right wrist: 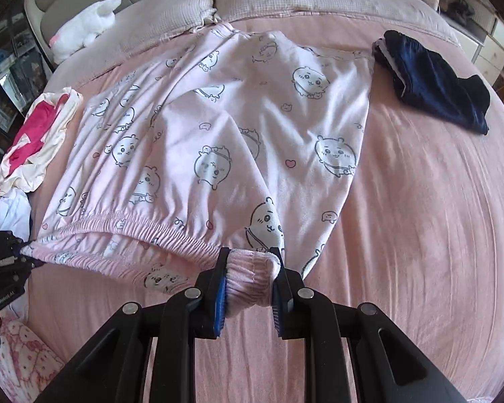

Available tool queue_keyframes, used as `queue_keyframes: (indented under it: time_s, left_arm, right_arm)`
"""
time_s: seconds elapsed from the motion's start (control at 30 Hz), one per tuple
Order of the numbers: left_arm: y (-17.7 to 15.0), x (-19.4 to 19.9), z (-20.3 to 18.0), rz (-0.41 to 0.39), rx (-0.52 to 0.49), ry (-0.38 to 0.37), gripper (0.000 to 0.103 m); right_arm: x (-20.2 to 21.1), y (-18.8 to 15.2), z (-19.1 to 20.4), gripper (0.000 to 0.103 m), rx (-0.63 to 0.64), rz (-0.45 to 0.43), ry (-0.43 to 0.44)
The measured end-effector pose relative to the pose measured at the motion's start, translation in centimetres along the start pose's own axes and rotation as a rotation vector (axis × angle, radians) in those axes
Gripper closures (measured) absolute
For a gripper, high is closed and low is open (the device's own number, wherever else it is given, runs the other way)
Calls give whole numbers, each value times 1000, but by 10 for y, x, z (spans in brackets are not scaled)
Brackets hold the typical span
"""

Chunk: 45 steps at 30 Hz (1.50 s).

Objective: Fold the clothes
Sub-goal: 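Lay the pink pants flat on the bed with both grippers holding the cuffs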

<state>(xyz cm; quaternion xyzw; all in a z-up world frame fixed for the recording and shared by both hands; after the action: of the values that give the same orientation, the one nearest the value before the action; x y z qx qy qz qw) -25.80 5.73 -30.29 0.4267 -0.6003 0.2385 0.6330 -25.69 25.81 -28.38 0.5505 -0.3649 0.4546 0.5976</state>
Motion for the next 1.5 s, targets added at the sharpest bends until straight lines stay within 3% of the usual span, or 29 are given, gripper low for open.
queue_keyframes:
  time_s: [0.17, 0.27, 0.33, 0.37, 0.4, 0.47, 0.53, 0.6, 0.67, 0.73, 0.8, 0.9, 0.93, 0.97, 1.0, 1.07, 1.1, 1.23, 1.33, 1.37, 1.4, 1.47, 1.5]
  left_arm:
    - [-19, 3, -18, 23, -61, -9, 96]
    - [-22, 7, -23, 19, -102, 11, 94]
    - [-22, 10, -25, 14, -125, 22, 88]
    - [-22, 11, -26, 11, -136, 27, 80]
    - [-22, 12, -27, 9, -147, 33, 73]
    - [-22, 15, -29, 4, -170, 44, 66]
    - [-22, 18, -31, -2, -192, 56, 66]
    - [-22, 21, -34, -7, -215, 67, 66]
    - [-18, 16, -34, -2, -214, 66, 66]
    - [-2, -9, -34, 24, -177, 19, 67]
    - [3, -26, -38, 50, -178, 5, 69]
    - [4, -43, -45, 80, -192, 2, 70]
    - [1, -40, -47, 80, -192, 4, 74]
    - [-2, -37, -49, 76, -187, 1, 86]
    - [-4, -33, -50, 59, -177, -6, 87]
    - [-7, -28, -54, 30, -152, -22, 87]
    - [-8, -27, -55, 23, -137, -30, 87]
    - [-10, -16, -59, -37, -98, -40, 87]
    - [-16, -14, -59, -53, -106, 0, 84]
    - [-19, -20, -58, -37, -101, 26, 80]
    - [-23, -27, -58, -15, -94, 40, 78]
    - [-30, -39, -59, 15, -90, 56, 76]
    - [-30, -39, -60, 12, -91, 63, 74]
  right_arm:
    - [11, -22, -2, 84, 69, 55, -31]
    - [18, -40, -3, 82, 61, 121, 32]
    - [22, -46, -7, 66, 47, 160, 62]
    - [24, -48, -10, 48, 43, 177, 65]
    - [27, -49, -12, 42, 42, 188, 67]
    - [44, -48, -17, 42, 64, 164, 76]
    - [66, -42, -23, 42, 87, 103, 76]
    - [77, -30, -22, 42, 165, 20, -3]
    - [59, -25, -4, 42, 283, 26, -35]
    - [29, -25, 27, 42, 371, 70, 12]
    - [0, -30, 51, 50, 429, 141, 60]
    - [-21, -33, 54, 52, 483, 195, 26]
    - [-17, -32, 50, 52, 480, 193, 28]
    - [-11, -33, 44, 55, 478, 190, 3]
    - [-6, -34, 37, 71, 492, 170, -31]
    - [4, -36, 24, 95, 497, 136, -92]
    - [8, -34, 20, 98, 475, 132, -91]
    - [21, -28, 18, 98, 415, 112, -45]
    - [25, -36, 32, 96, 458, 146, 22]
    - [22, -40, 34, 86, 462, 173, 34]
    - [15, -44, 34, 52, 465, 209, 21]
    - [-3, -54, 27, 1, 487, 288, -62]
    - [-10, -56, 23, 0, 491, 318, -92]
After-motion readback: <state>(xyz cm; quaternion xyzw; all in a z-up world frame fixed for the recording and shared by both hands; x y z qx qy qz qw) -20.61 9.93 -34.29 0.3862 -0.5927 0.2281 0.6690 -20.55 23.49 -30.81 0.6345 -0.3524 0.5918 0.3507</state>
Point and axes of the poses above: each gripper's, at about its wrist camera, not at the fingertips, and x roughly against the way its jaws point, z to its left, y to its top, the point moved 8 cm from there along -x, roughly the way its jaws point
